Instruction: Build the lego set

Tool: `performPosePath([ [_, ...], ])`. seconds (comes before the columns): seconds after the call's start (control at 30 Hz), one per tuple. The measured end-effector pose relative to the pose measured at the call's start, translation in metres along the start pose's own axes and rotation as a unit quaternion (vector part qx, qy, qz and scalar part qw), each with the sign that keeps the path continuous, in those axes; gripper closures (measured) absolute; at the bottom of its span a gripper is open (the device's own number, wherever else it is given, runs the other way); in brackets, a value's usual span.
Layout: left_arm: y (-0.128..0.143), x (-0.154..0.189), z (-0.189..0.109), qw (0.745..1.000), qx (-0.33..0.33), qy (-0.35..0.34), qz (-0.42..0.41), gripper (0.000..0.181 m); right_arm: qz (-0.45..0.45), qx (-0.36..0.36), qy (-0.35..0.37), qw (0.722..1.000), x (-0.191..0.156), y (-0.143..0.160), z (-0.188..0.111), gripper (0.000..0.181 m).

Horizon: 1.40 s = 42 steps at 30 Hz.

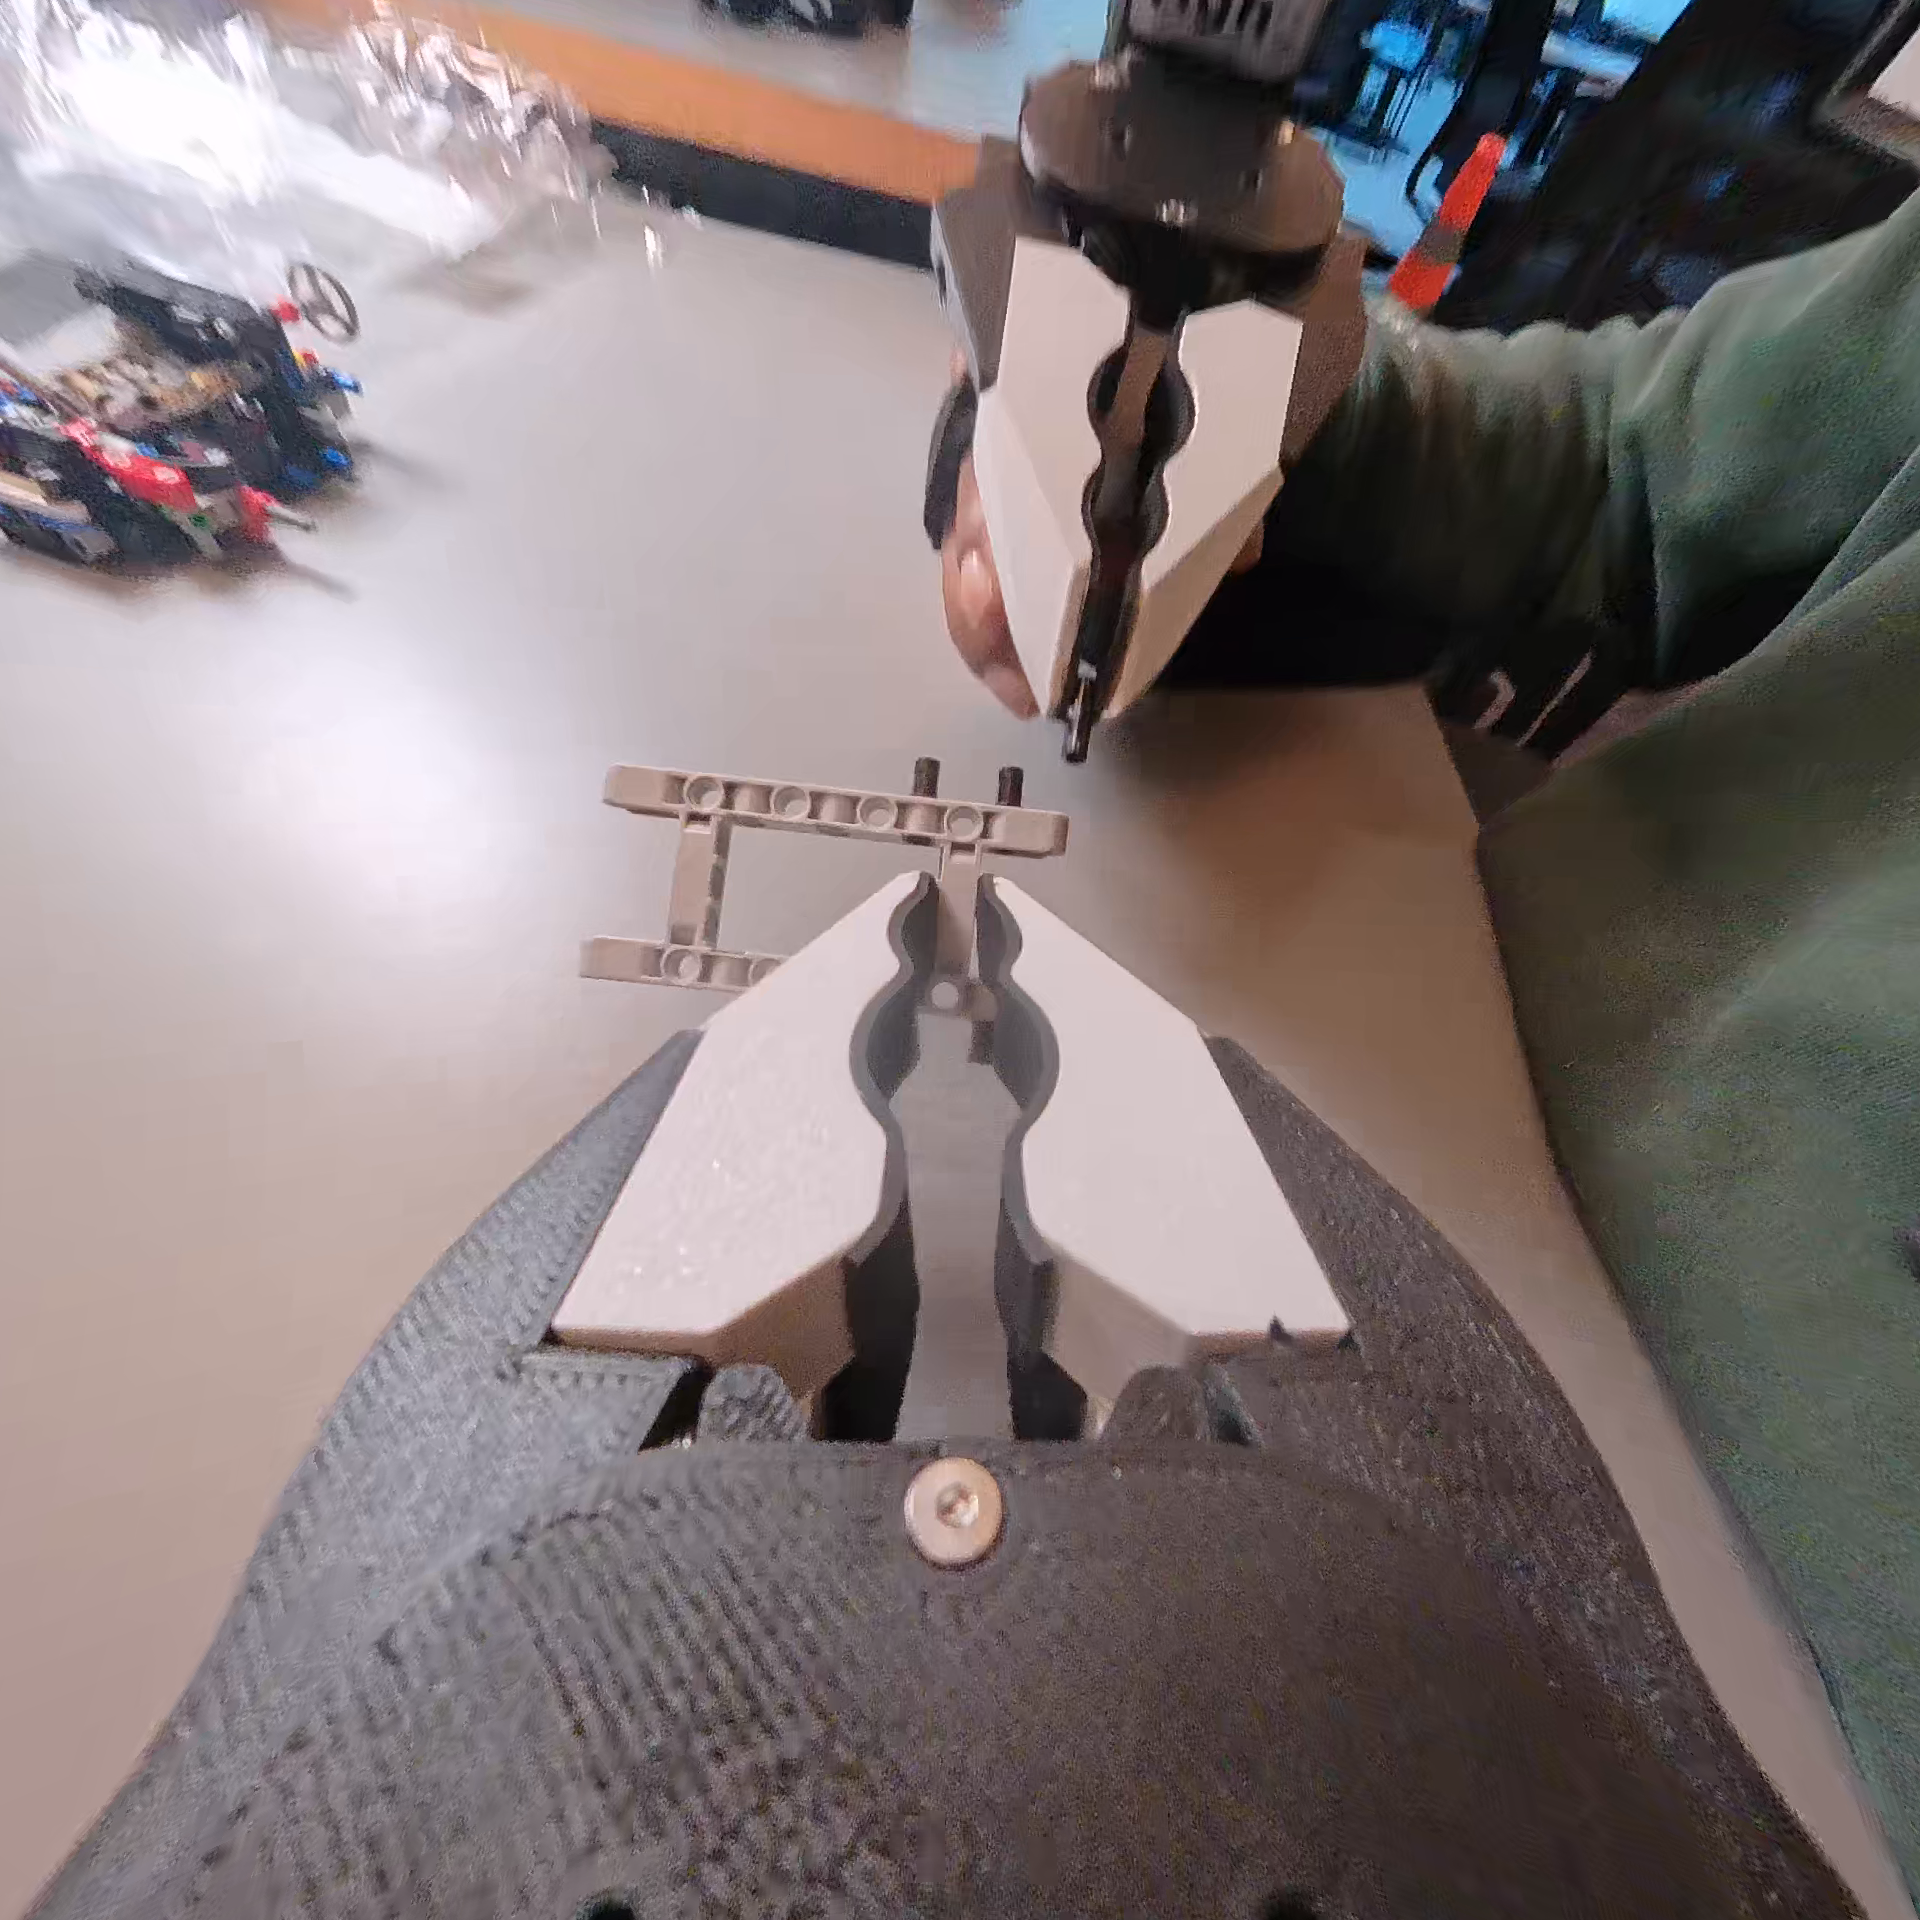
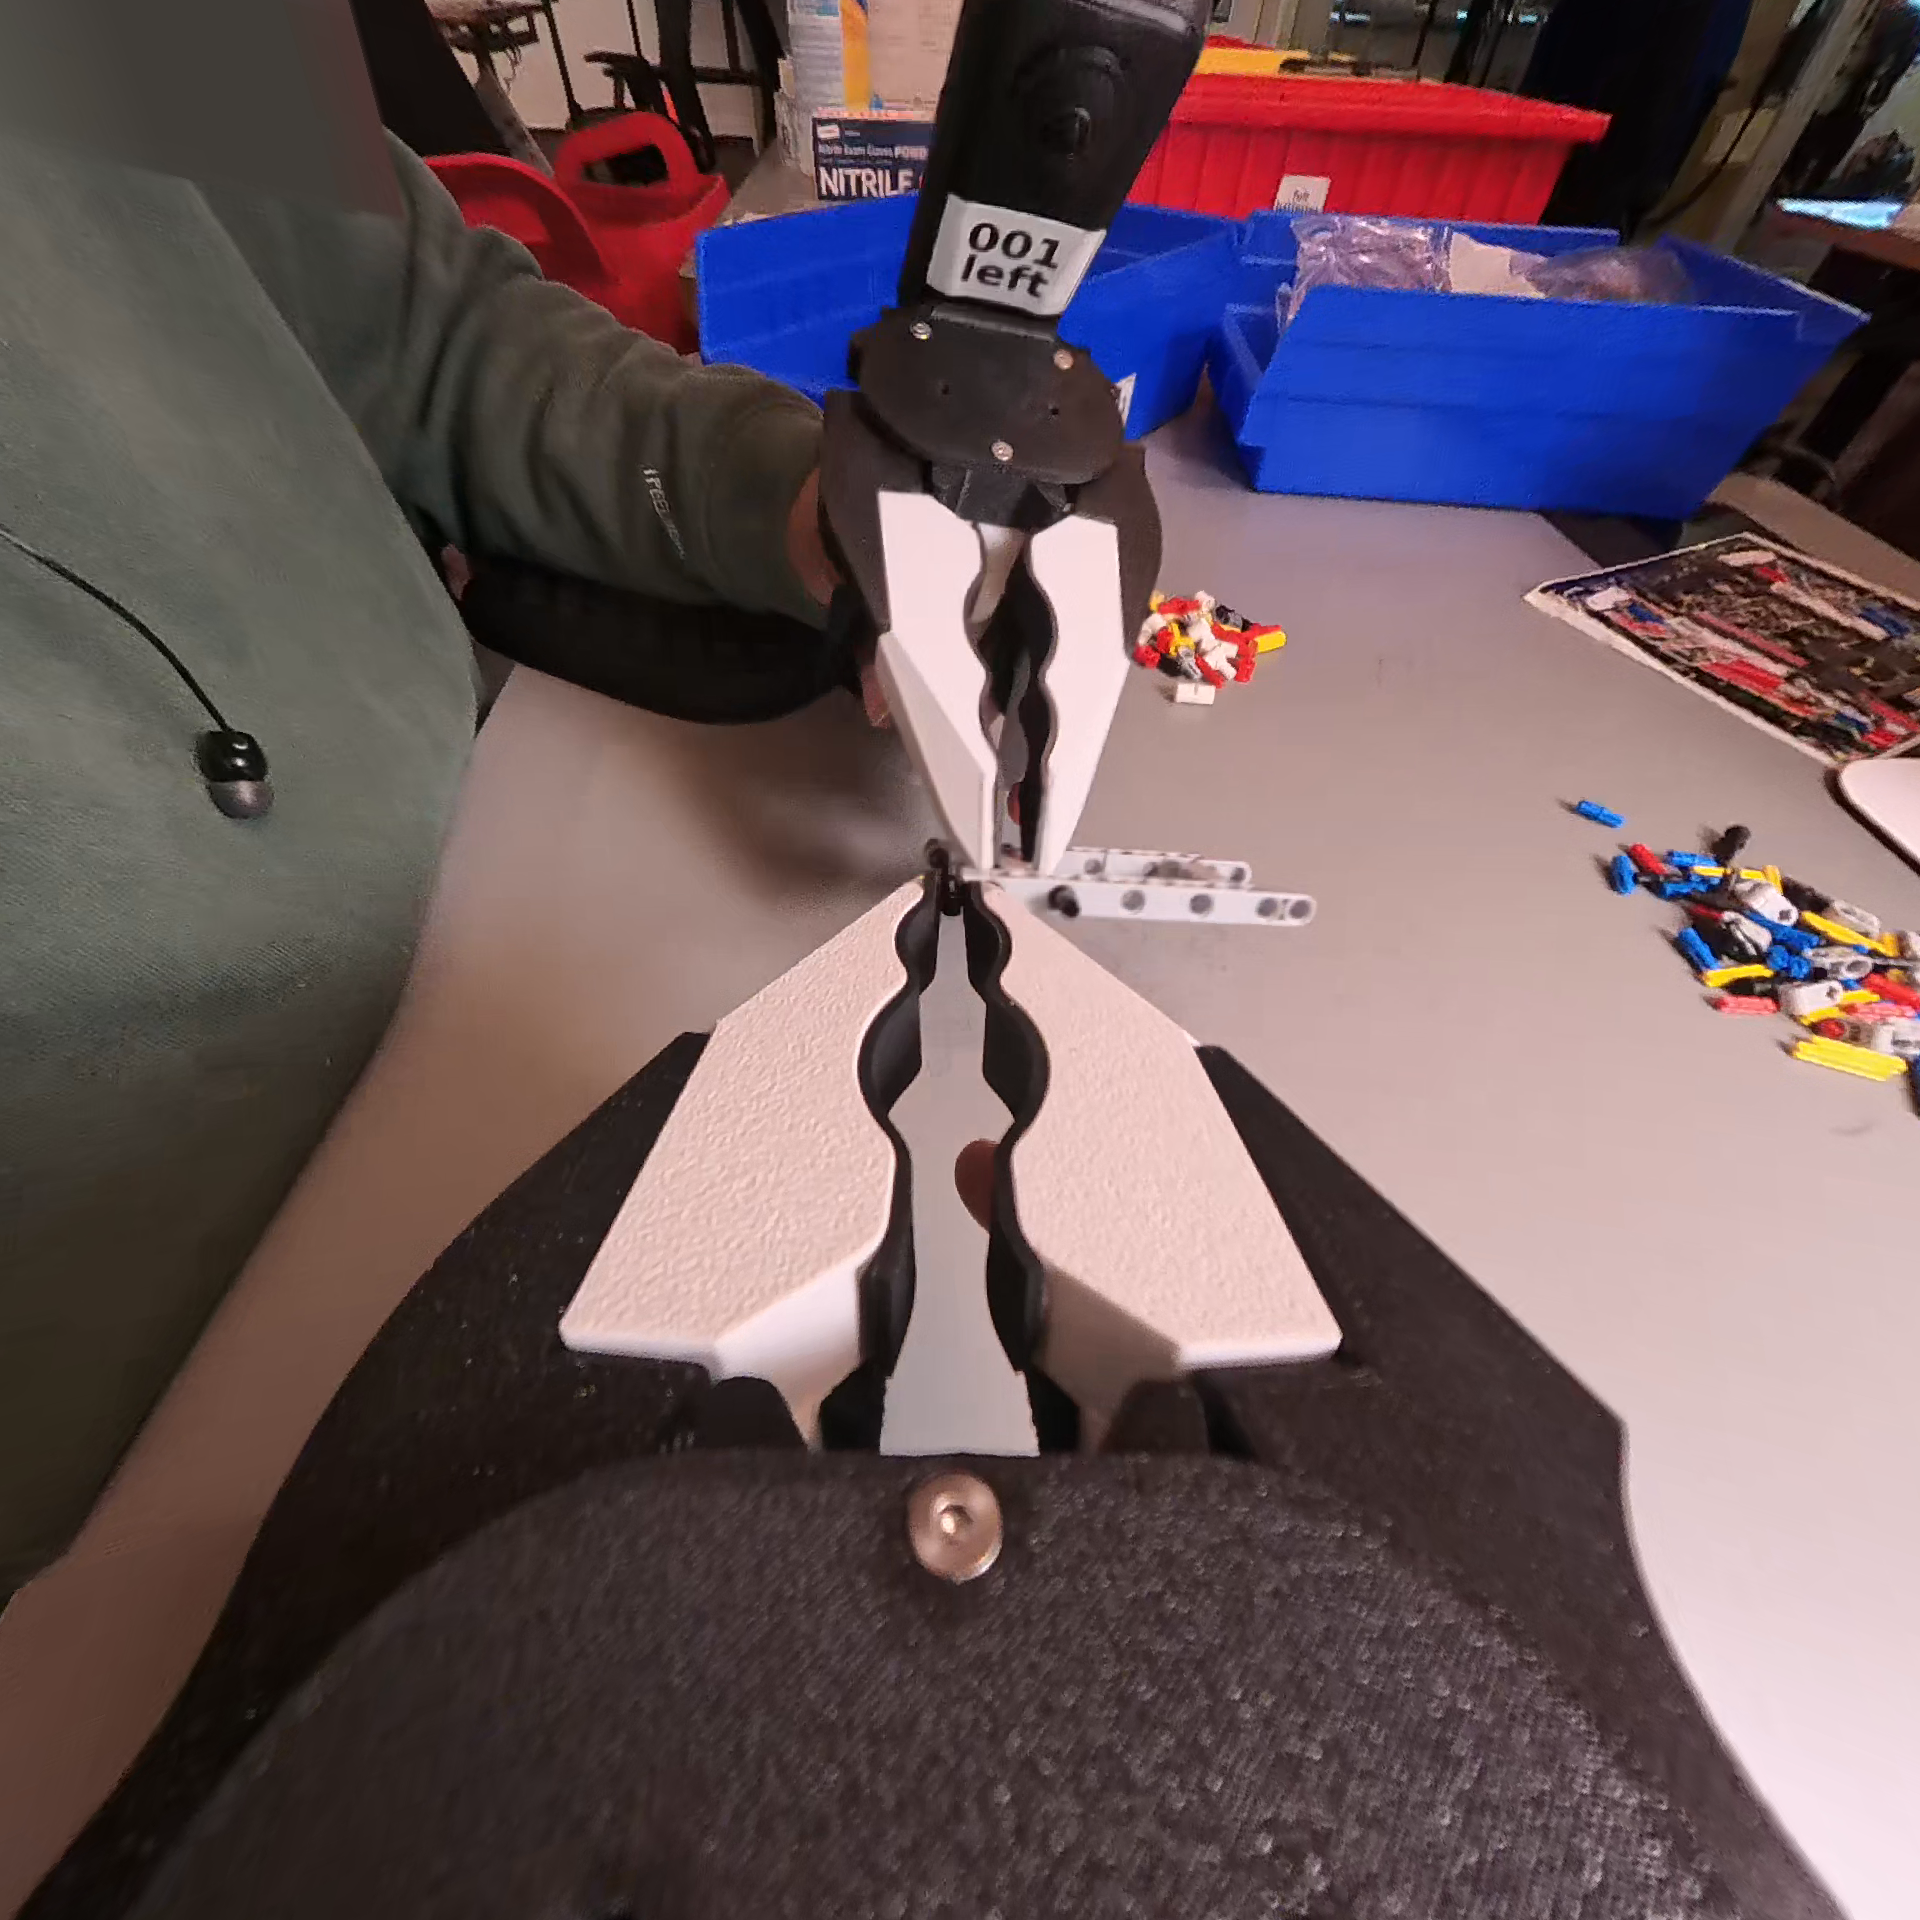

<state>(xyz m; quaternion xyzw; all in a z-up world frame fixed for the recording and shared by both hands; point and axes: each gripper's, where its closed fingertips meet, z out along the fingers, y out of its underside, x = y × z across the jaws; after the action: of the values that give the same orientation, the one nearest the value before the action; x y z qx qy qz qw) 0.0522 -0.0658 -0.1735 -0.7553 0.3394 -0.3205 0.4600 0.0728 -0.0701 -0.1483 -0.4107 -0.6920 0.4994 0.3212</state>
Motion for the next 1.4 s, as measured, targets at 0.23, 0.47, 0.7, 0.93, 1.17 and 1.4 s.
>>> performPosePath([
  [0.23,-0.001,0.001,0.003,1.000,-0.005,-0.005,0.000,0.176,-0.004,-0.018,0.003,1.000,-0.001,0.008,0.005,0.178],
  [0.47,0.002,-0.002,0.004,1.000,-0.018,-0.021,-0.013,0.176,-0.003,-0.031,0.008,0.999,0.001,0.013,0.009,0.178],
  [0.7,0.006,-0.008,0.005,0.997,-0.025,-0.039,-0.061,0.177,0.001,-0.050,0.027,0.998,0.005,0.018,0.011,0.178],
  [0.93,0.017,-0.011,0.010,0.992,-0.041,-0.037,-0.112,0.177,0.001,-0.100,0.040,0.994,0.004,0.030,0.017,0.178],
  [1.17,0.026,-0.016,0.012,0.987,-0.052,-0.038,-0.146,0.177,-0.007,-0.135,0.057,0.989,0.004,0.040,0.023,0.178],
  [1.4,0.019,-0.024,0.005,0.979,-0.013,-0.023,-0.202,0.178,-0.006,-0.103,0.103,0.989,0.012,0.034,0.026,0.178],
])
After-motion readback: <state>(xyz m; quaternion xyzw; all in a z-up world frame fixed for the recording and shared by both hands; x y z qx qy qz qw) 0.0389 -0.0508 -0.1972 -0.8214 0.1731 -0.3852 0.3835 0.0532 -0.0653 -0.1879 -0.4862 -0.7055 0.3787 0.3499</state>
